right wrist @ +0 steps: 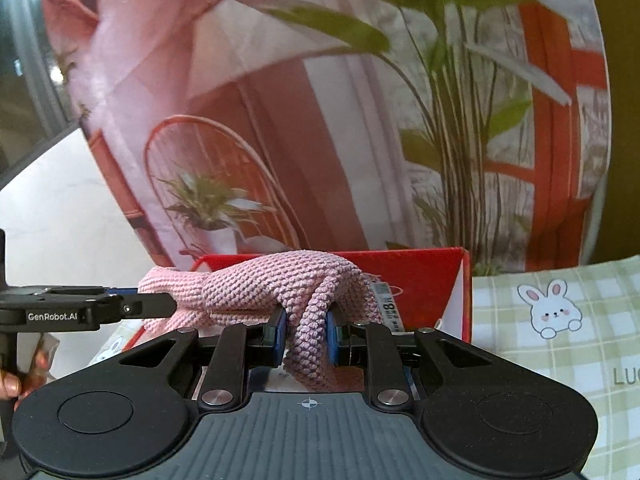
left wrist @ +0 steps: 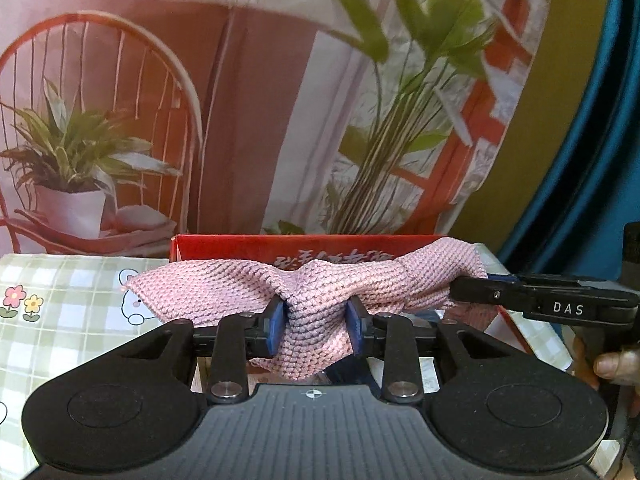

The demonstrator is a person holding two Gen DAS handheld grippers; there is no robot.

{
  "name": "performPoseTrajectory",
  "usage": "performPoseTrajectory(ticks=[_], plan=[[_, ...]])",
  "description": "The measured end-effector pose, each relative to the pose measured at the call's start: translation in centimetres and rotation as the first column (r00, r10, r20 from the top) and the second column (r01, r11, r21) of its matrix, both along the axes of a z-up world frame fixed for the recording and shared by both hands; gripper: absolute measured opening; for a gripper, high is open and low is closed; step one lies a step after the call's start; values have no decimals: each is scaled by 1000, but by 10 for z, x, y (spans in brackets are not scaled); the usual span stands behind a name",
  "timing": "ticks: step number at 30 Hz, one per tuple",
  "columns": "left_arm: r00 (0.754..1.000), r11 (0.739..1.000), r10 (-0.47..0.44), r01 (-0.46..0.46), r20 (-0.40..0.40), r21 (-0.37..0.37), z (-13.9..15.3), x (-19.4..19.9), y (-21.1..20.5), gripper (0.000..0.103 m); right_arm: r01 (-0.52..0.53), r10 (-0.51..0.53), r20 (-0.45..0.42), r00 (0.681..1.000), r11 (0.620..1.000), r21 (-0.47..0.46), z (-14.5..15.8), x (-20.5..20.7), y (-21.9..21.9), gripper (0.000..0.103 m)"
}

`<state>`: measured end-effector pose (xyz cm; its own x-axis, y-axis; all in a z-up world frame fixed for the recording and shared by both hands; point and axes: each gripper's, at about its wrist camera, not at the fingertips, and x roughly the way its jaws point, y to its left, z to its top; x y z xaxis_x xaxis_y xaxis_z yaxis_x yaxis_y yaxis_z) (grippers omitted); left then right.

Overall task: Organize soft objects
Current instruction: 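Lower the pink cloth into the red box and open both tools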

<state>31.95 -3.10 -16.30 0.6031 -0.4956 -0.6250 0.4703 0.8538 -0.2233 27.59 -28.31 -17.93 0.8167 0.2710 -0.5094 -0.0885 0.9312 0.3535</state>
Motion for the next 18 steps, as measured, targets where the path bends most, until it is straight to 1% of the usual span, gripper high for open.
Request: performPoseTrajectory(ticks=[5,7,9,11,14,16,18], plan=[[1000,1000,4,-3,-28,22,-12,16,-6,38,16,-17,-56,998,1000,-17,-7,24,-2,18],[1000,999,13,-12,-28,40,-15,19,-8,41,29,-30,-78,996,999,-20,-10,32,-3,17],[999,998,26,-25,-21,51,-16,22,-9,47,45,-47,-103,994,999,-19,-15,39,-6,17],[1000,999,24,-24,-14,46,-16,24,-10,53,62,-65,-128,990,998,-29,-18,46,-7,17],[1000,998,22,-21,-2,54,-16,24,-11,58,89,-94,-166,982,995,-38,-23,54,-8,17],[1000,998,24,-24,2,58,-15,22,-12,61,99,-107,-182,977,994,-53,-25,57,-8,21],[1000,998,29,-29,7,59,-14,20,-11,66,106,-116,-178,977,992,-66,-24,56,-7,35]])
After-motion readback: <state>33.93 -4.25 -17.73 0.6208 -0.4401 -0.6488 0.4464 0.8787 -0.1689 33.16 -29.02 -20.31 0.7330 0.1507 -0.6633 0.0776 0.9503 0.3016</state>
